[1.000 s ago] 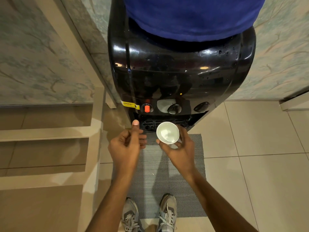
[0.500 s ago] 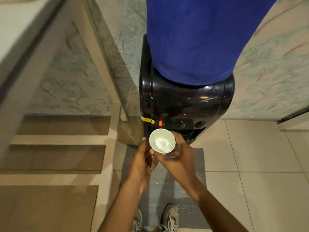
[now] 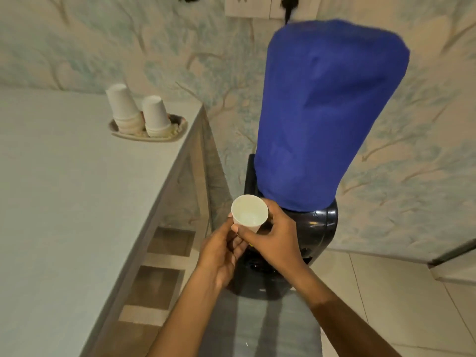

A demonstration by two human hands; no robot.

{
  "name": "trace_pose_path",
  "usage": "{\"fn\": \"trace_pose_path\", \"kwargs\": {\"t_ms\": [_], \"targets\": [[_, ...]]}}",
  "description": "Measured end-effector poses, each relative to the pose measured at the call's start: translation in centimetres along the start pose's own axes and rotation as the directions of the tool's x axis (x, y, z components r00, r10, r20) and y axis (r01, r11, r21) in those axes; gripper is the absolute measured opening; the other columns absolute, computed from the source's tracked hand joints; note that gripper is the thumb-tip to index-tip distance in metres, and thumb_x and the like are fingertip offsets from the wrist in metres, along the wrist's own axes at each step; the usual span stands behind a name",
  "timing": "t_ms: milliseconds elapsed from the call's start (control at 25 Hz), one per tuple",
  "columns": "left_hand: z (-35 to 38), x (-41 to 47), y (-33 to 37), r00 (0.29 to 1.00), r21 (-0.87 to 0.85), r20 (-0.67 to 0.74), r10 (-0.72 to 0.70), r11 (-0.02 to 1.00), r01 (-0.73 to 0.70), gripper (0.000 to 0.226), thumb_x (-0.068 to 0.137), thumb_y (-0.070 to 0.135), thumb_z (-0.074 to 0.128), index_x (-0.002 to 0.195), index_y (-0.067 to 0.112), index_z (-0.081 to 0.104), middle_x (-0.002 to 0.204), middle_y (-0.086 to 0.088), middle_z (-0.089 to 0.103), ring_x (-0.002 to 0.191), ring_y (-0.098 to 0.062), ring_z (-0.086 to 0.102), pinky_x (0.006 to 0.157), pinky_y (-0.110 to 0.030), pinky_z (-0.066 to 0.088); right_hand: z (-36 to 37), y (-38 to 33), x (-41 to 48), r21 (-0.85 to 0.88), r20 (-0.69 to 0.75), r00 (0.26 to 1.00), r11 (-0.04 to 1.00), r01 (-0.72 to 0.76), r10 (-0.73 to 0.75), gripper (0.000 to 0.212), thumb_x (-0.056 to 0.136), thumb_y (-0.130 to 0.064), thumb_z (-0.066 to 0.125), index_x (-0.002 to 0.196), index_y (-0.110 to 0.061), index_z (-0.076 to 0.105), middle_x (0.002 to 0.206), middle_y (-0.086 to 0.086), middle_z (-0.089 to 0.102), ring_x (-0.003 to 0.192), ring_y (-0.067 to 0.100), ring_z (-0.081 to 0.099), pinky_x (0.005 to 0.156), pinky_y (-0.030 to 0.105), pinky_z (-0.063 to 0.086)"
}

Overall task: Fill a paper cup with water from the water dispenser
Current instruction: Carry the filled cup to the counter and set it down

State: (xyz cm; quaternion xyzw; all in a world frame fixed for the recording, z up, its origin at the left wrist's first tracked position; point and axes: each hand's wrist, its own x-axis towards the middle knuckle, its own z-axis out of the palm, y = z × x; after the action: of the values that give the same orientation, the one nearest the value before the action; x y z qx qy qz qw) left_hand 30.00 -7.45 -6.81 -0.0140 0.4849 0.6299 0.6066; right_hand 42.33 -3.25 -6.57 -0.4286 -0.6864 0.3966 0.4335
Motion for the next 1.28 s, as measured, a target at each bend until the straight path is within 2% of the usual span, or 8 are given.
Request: {"fn": "trace_pose_path", "kwargs": {"t_ms": [280,480,640,840,960,1080,1160,1280], "targets": [[2.7,-4.1,7.0,0.993,-0.070,0.023,0.119,0.991,-0.117,0.013,0.094,0.014,0.072,0.098,0.002,0.072,0.080,-0.015,0.081,0.063,-0.020,0.079,0.061,-0.031,0.066,0.0,-7.9,4.6,-0.002,0.086,0.992,0.995,0.097,-0.097,0.065,0.069,-0.041,0.094,0.124,-0.025,0.064,0.116,-0.014,0.072,0.111,0.001,0.066,0.089,0.017,0.056],[2.2,-5.2,9.9,0.985,-0.117,0.010,0.173,0.978,-0.171,0.022,0.093,0.013,0.073,0.111,0.000,0.071,0.093,-0.018,0.080,0.067,-0.021,0.080,0.062,-0.032,0.067,1.6,-10.2,6.2,0.024,0.141,0.983,0.993,0.113,-0.116,0.068,0.068,-0.043,0.094,0.127,-0.026,0.064,0.117,-0.013,0.072,0.112,0.003,0.066,0.092,0.023,0.057],[1.4,-5.9,11.4,0.983,-0.128,-0.017,0.183,0.975,-0.184,0.020,0.094,0.011,0.073,0.112,0.004,0.071,0.087,-0.016,0.082,0.077,-0.025,0.080,0.069,-0.035,0.066,3.2,-10.9,6.8,0.042,0.182,0.977,0.993,0.108,-0.114,0.071,0.067,-0.045,0.093,0.128,-0.025,0.064,0.118,-0.012,0.072,0.114,0.004,0.066,0.096,0.027,0.057],[0.1,-6.1,13.0,0.979,-0.156,-0.073,0.192,0.967,-0.201,0.024,0.091,0.010,0.076,0.114,0.002,0.072,0.098,-0.021,0.081,0.087,-0.031,0.080,0.067,-0.037,0.067,5.2,-11.9,7.4,0.077,0.220,0.967,0.990,0.116,-0.130,0.065,0.069,-0.036,0.094,0.125,-0.024,0.065,0.115,-0.013,0.071,0.112,0.002,0.065,0.091,0.019,0.054],[-0.7,-5.9,13.9,0.976,-0.174,-0.083,0.199,0.962,-0.211,0.025,0.090,0.011,0.077,0.114,0.003,0.073,0.107,-0.022,0.079,0.097,-0.032,0.077,0.077,-0.040,0.065,6.5,-12.3,8.0,0.074,0.231,0.962,0.988,0.134,-0.148,0.064,0.065,-0.043,0.093,0.121,-0.027,0.066,0.114,-0.011,0.072,0.109,0.004,0.067,0.088,0.019,0.055],[-1.7,-5.9,14.9,0.969,-0.185,-0.112,0.219,0.954,-0.237,0.020,0.091,0.011,0.076,0.109,0.005,0.073,0.109,-0.019,0.076,0.098,-0.029,0.075,0.079,-0.038,0.064,8.1,-12.3,8.5,0.077,0.244,0.959,0.988,0.132,-0.147,0.071,0.060,-0.054,0.089,0.122,-0.026,0.068,0.112,-0.011,0.074,0.108,0.005,0.068,0.089,0.024,0.057],[-2.6,-5.7,15.5,0.955,-0.136,-0.144,0.260,0.950,-0.279,0.022,0.091,0.013,0.077,0.111,0.005,0.073,0.109,-0.015,0.075,0.098,-0.026,0.074,0.080,-0.036,0.064,9.3,-12.3,8.6,0.077,0.271,0.952,0.989,0.123,-0.140,0.065,0.063,-0.049,0.092,0.119,-0.030,0.067,0.112,-0.013,0.073,0.108,0.004,0.068,0.089,0.025,0.058],[-4.6,-5.4,16.4,0.901,0.064,-0.215,0.376,0.926,-0.371,0.026,0.092,0.021,0.077,0.115,0.011,0.076,0.116,-0.008,0.076,0.105,-0.025,0.072,0.091,-0.039,0.061,11.3,-12.6,8.6,0.097,0.325,0.935,0.988,0.117,-0.143,0.058,0.068,-0.036,0.094,0.117,-0.034,0.064,0.109,-0.018,0.071,0.107,0.000,0.066,0.084,0.014,0.054]]}}
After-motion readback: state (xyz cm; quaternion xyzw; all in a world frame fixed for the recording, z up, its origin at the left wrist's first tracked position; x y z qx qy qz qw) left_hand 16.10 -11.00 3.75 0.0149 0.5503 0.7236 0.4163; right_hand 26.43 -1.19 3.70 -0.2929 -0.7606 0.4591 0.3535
